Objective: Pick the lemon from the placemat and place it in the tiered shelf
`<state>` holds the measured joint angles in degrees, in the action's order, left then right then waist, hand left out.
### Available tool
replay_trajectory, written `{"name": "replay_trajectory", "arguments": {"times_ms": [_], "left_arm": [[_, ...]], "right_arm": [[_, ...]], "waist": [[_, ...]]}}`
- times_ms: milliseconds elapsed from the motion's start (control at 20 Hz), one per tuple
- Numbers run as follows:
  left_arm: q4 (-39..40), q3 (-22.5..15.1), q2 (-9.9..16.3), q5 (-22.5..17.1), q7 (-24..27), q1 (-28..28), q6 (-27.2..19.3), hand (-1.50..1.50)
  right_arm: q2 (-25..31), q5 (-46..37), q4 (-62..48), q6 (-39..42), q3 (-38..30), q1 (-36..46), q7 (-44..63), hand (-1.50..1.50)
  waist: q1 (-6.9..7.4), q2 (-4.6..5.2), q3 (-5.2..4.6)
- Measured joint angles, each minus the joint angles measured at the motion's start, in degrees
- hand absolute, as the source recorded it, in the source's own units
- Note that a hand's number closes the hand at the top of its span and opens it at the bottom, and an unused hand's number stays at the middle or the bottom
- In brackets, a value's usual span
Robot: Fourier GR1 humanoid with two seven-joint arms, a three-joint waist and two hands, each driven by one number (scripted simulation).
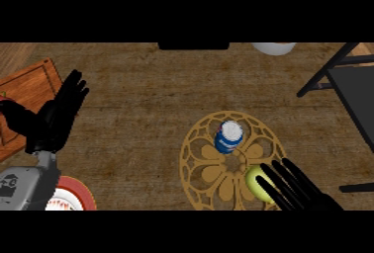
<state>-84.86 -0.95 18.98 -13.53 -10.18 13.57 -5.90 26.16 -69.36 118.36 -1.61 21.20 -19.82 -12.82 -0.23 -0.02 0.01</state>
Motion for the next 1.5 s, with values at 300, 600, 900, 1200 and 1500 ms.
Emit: {"name": "replay_trajectory", "arguments": {"times_ms": [300,600,900,1200,1500], "left_arm": [[-1.14,1.11,-1.25,1.58,-1.69,0.75,0.53,0.00],[-1.33,2.01,-2.65,2.87,-1.31,-0.25,1.60,0.00],[0.79,3.39,-3.50,3.69,-2.24,2.39,2.53,0.00],[-1.43,4.42,-3.53,3.97,-2.46,0.46,3.85,0.00],[-2.12,4.30,-4.18,4.83,-3.64,0.99,3.39,0.00]], "right_arm": [[-3.86,-1.86,-4.07,0.08,0.63,2.96,-0.47,-1.50],[-7.33,-3.88,-9.69,0.33,1.25,6.02,-0.43,-1.50],[-9.22,-4.35,-13.49,2.92,0.37,9.92,-0.98,1.50],[-11.53,-8.67,-17.42,-0.50,2.12,12.37,-1.37,1.50],[-13.57,-10.25,-19.07,-4.11,2.12,12.45,-1.56,1.50]], "waist": [[0.05,0.00,-0.02],[0.12,-0.03,-0.06],[0.04,-0.14,-0.30],[0.16,-0.46,-0.55],[0.03,-0.94,-1.17]]}}
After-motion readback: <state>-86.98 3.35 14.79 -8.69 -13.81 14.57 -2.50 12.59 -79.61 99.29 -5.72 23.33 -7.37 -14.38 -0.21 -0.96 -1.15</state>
